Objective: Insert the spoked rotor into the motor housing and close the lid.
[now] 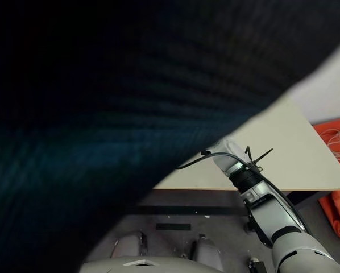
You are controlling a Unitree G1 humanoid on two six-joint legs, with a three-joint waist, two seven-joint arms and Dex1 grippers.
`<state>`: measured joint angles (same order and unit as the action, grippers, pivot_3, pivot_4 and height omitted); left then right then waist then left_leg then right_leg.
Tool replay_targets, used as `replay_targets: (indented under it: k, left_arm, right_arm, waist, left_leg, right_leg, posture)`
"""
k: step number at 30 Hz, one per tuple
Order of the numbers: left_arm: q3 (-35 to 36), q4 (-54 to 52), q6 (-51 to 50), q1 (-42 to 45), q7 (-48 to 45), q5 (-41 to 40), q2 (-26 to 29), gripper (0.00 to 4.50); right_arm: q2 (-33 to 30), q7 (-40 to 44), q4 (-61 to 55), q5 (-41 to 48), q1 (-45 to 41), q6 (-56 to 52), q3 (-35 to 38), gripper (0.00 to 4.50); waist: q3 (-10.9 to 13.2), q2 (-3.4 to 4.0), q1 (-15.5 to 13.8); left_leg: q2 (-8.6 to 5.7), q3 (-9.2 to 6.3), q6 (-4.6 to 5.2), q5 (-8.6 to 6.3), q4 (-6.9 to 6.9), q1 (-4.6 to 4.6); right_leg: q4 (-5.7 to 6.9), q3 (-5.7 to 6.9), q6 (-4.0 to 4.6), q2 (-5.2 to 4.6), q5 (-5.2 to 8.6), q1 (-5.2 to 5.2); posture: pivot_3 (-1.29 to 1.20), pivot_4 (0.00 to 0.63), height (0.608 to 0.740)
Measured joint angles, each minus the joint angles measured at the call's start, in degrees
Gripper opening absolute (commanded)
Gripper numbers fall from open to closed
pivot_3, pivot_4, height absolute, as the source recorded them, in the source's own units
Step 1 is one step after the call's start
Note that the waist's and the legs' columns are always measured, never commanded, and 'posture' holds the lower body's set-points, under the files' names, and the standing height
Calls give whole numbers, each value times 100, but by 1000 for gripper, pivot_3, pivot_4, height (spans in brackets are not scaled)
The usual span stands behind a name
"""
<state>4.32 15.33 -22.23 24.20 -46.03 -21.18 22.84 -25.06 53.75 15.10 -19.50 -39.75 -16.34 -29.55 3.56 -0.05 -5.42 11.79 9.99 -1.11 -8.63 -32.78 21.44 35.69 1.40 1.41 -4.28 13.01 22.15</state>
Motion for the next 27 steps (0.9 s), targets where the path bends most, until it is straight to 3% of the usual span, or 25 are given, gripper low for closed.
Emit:
replay_targets:
  k: [1,5,9,20,27]
  left_arm:
    - [0,0,1,0,0,0,0,4446]
    - [0,0,2,0,6,0,-2,4446]
    - [2,0,22,-4,12,1,-3,4446]
    - [19,1,73,-6,32,1,-3,4446]
    - [19,46,117,-6,61,2,-31,4446]
  right_arm:
    - [12,-2,0,0,-1,-10,0,1991]
    - [78,-9,-14,2,-20,-59,11,1233]
    - [162,-11,-35,1,-79,-67,4,38]
    - [163,3,-45,5,-82,-115,5,18]
    - [383,307,-545,348,-82,-1227,188,18]
  waist:
    - [0,0,0]
    - [0,0,12]
    - [0,0,4]
    - [0,0,3]
    - [2,1,-6]
  left_leg:
    - [0,0,0,0,1,0]
    - [1,0,0,0,1,-1]
    - [1,0,0,0,2,0]
    - [0,1,0,0,5,0]
    - [0,1,0,0,11,17]
  right_leg:
    - [0,0,1,0,0,1]
    - [1,0,1,1,-1,3]
    - [0,0,-15,0,9,2]
    - [-1,-1,-13,0,8,4]
    - [-3,-1,5,1,-2,20]
  posture:
    - [0,0,740]
    - [0,0,740]
    - [0,0,740]
    - [0,0,740]
    - [0,0,740]
